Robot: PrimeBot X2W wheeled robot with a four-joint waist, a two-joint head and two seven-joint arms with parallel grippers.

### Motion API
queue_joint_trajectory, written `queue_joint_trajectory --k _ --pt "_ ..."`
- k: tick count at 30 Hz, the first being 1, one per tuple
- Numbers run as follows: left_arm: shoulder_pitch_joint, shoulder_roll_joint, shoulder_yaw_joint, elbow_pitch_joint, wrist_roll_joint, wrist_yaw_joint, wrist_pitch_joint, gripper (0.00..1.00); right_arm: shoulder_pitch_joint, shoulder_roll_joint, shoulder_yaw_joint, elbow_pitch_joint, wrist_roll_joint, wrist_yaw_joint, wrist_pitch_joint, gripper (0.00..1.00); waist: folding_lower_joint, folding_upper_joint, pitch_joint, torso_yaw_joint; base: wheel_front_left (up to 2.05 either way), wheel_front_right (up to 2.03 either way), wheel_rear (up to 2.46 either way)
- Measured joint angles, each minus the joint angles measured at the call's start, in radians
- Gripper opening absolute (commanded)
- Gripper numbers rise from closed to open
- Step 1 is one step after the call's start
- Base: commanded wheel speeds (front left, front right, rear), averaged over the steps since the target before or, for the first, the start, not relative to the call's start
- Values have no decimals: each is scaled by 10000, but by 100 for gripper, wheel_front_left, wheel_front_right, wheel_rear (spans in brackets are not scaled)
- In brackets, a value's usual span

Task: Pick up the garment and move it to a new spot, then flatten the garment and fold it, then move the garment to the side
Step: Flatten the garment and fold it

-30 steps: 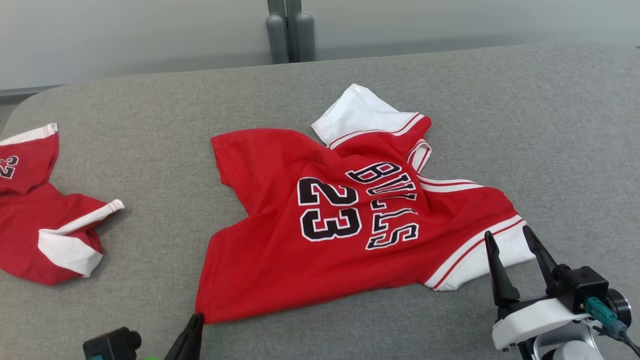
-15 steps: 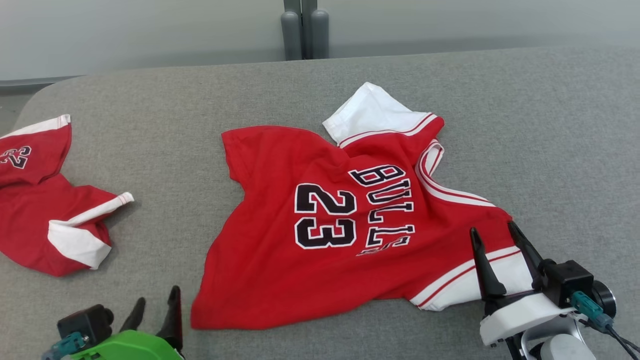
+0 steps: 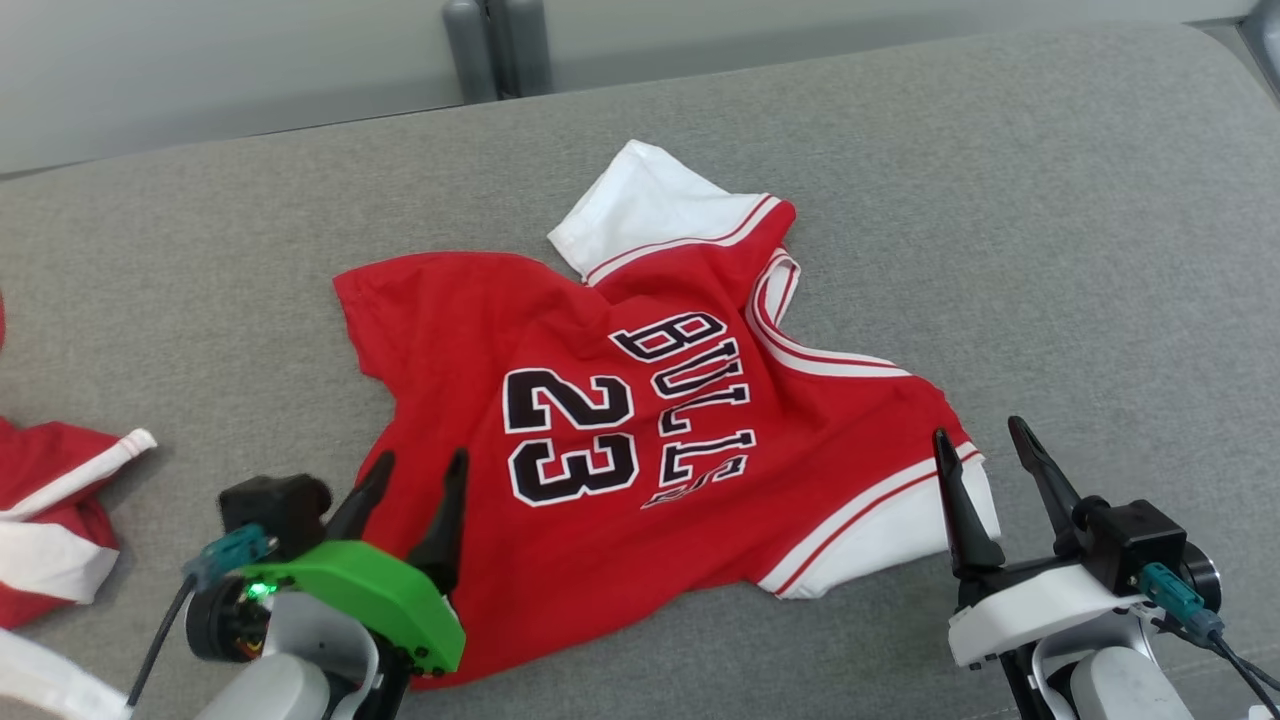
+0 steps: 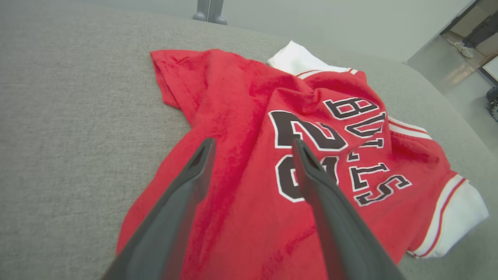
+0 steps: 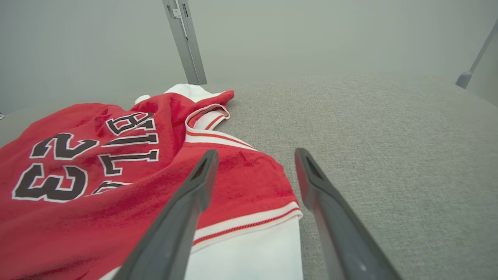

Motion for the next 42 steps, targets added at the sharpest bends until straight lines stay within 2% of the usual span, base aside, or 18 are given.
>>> queue_joint_trajectory --k 6,13,14,15,16,21,33,34,35,36,42 --pt "-1917 -535 -882 1871 754 -173 1045 100 -179 109 56 36 54 2 0 100 0 0 217 -650 0 0 0" --pt "-2508 -792 -1210 3045 792 -570 1557 100 -167 165 -82 48 123 0 0 100 0 0 426 -1334 0 0 0" --pt "-2518 -788 -1233 3208 763 -610 1605 58 -164 173 -81 48 123 0 -2 100 0 0 449 -1394 0 0 0" --pt "-2522 -777 -1269 3390 746 -673 1645 3 -164 176 -58 54 125 0 -2 100 0 0 475 -1460 0 0 0" --pt "-2527 -775 -1285 3530 736 -752 1645 0 -164 182 -33 61 128 0 -2 100 0 0 497 -1524 0 0 0" --pt "-2707 -874 -1267 3751 633 -1089 1536 0 -168 190 -38 59 153 0 -2 100 0 0 533 -1687 0 0 0" --pt "-3151 -892 -1016 4403 627 -1225 995 0 -211 199 -35 35 148 0 0 100 0 0 562 -1799 0 0 0" --pt "-3224 -878 -1007 4376 690 -1208 930 32 -211 199 -40 31 148 0 0 100 0 0 559 -1811 0 0 0" --pt "-3273 -869 -999 4312 696 -1193 926 44 -207 199 -52 31 148 0 -2 100 0 0 552 -1817 0 0 0" --pt "-3285 -861 -1005 4255 696 -1175 951 100 -205 199 -59 27 146 0 -2 100 0 0 551 -1818 0 0 0" --pt "-3670 -562 -1440 4443 888 -1143 2044 100 -227 201 10 0 130 0 -2 100 0 0 725 -1805 0 0 0"
